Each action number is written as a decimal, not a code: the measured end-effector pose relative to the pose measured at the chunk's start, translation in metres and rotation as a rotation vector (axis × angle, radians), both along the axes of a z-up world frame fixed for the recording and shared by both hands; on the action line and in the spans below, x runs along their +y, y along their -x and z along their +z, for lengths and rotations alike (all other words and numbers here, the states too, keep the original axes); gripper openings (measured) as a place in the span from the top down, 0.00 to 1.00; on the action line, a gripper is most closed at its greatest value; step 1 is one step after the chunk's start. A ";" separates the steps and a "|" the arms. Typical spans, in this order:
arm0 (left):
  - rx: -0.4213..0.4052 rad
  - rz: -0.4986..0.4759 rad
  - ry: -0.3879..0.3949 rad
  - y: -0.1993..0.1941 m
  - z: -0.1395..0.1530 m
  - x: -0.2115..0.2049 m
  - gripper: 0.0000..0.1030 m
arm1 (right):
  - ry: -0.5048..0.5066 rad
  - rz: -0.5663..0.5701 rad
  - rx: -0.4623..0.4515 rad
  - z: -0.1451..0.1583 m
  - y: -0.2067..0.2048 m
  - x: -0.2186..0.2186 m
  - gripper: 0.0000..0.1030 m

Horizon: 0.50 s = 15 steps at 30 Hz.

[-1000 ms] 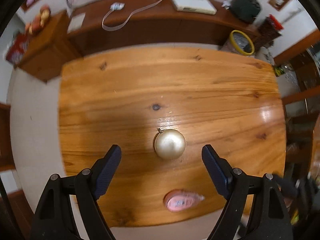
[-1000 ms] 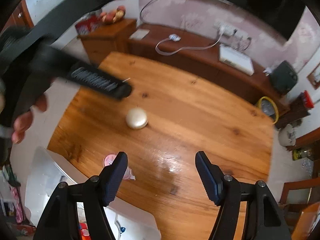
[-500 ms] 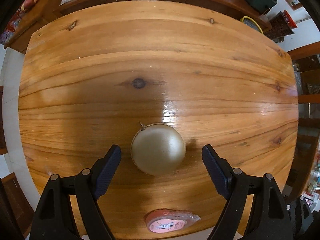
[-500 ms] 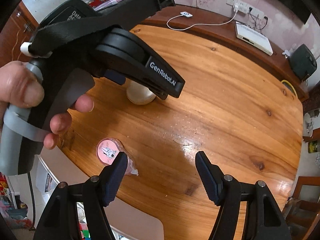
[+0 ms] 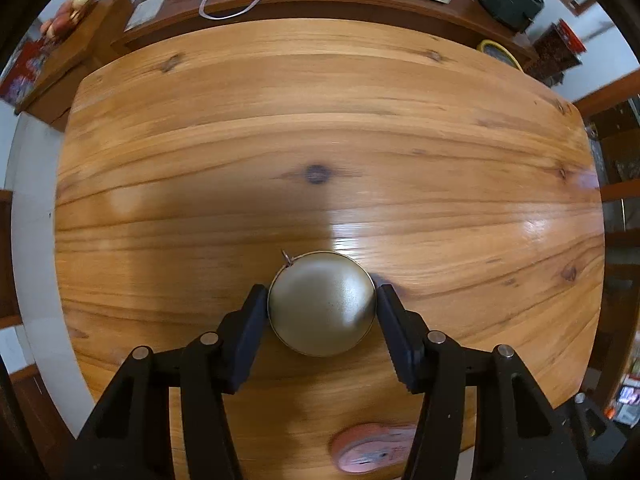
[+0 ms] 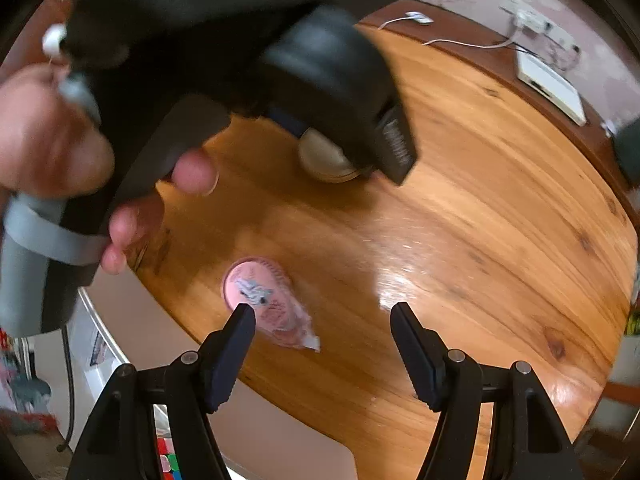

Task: Organize rigid objects
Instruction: 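Grasp the gold round compact with the left tool while the right tool grasps the pink tape roller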

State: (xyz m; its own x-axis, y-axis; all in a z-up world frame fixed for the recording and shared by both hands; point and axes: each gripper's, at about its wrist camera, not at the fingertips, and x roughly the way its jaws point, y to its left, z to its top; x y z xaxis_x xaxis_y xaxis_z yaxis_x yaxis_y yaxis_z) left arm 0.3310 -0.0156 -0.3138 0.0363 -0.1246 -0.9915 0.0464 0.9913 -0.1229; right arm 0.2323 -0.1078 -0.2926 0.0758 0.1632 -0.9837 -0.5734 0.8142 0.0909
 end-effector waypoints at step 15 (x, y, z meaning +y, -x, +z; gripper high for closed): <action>-0.005 0.210 0.021 0.021 0.014 0.099 0.43 | 0.107 0.138 0.138 -0.039 -0.006 0.056 0.31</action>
